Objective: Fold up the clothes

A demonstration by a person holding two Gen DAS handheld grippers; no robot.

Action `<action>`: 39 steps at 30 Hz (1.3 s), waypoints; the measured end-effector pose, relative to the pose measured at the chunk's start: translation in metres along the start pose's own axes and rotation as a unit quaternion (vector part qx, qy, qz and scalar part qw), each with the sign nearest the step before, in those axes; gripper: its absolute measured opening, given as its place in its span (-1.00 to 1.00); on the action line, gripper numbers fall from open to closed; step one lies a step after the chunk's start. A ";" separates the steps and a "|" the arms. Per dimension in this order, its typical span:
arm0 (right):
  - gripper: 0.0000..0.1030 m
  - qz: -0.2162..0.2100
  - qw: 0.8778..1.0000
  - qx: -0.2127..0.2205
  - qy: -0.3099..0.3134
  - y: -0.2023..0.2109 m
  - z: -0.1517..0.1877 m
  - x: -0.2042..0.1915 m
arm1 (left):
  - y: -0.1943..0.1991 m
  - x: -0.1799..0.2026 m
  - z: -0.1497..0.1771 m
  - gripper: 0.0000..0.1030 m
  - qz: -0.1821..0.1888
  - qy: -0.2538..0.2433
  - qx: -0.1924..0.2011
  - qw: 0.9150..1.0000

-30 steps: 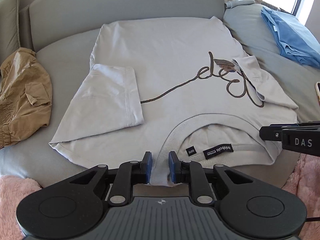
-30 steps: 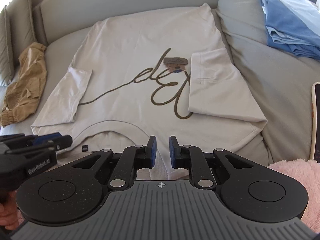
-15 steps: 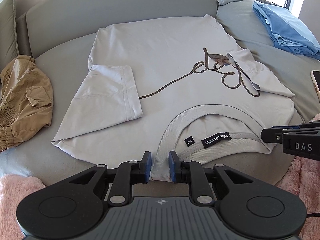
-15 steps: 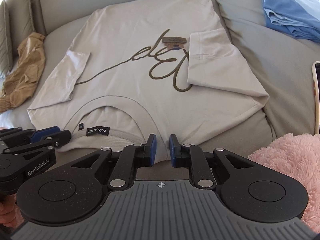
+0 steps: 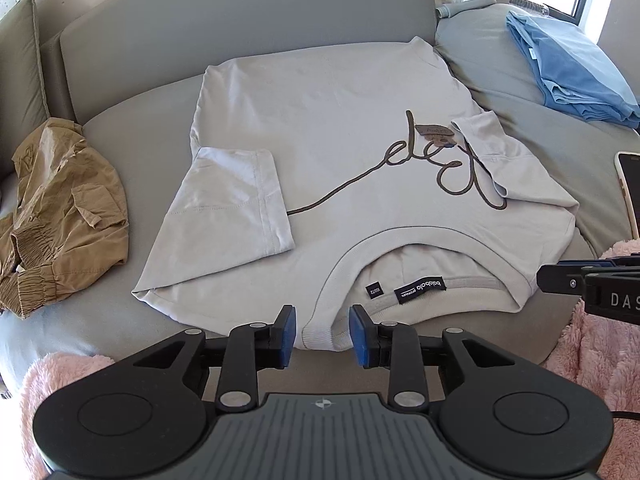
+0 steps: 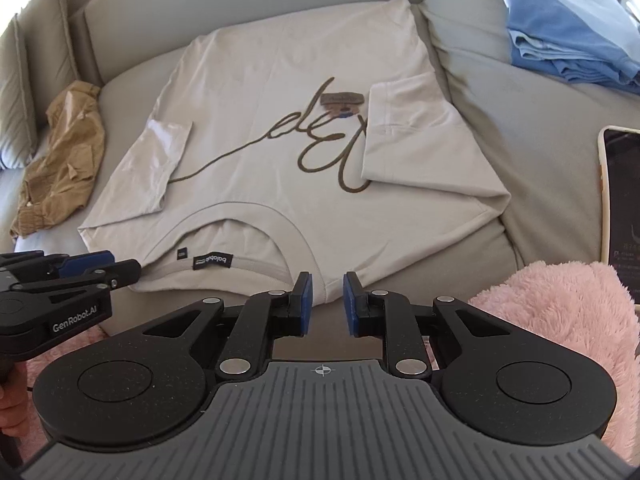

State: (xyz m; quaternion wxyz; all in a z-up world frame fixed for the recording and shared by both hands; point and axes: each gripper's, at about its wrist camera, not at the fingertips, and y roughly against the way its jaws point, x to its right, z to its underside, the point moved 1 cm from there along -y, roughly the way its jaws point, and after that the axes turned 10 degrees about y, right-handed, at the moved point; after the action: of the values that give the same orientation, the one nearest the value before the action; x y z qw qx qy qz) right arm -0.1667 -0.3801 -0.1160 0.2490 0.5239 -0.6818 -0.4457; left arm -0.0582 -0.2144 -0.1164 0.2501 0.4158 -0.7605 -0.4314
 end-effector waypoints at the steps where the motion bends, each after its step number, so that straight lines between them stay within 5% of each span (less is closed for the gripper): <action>1: -0.54 0.001 1.000 -0.001 0.000 -0.001 0.000 0.001 | -0.001 0.000 0.000 -0.39 0.000 0.001 -0.002 1.000; 20: -0.53 0.024 0.999 0.034 0.024 0.003 -0.026 0.032 | -0.012 -0.044 -0.036 -0.28 -0.011 0.060 0.019 0.998; 23: -0.82 0.041 0.998 0.037 0.033 -0.010 -0.043 0.042 | -0.022 -0.047 -0.053 -0.35 -0.028 0.049 0.032 0.998; 30: -0.83 0.053 0.996 0.063 0.034 -0.062 -0.115 0.066 | -0.069 -0.043 -0.112 -0.40 -0.027 0.040 0.062 0.997; 39: -0.83 0.072 0.997 0.028 -0.017 -0.143 -0.154 0.099 | -0.154 -0.047 -0.134 -0.39 -0.061 0.067 0.015 0.996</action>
State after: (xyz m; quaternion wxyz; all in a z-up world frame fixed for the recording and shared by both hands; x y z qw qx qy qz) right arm -0.0042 -0.5342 -0.1791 0.2544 0.4727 -0.7338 -0.4164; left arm 0.1295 -0.2780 -0.1830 0.2677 0.4934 -0.7213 -0.4058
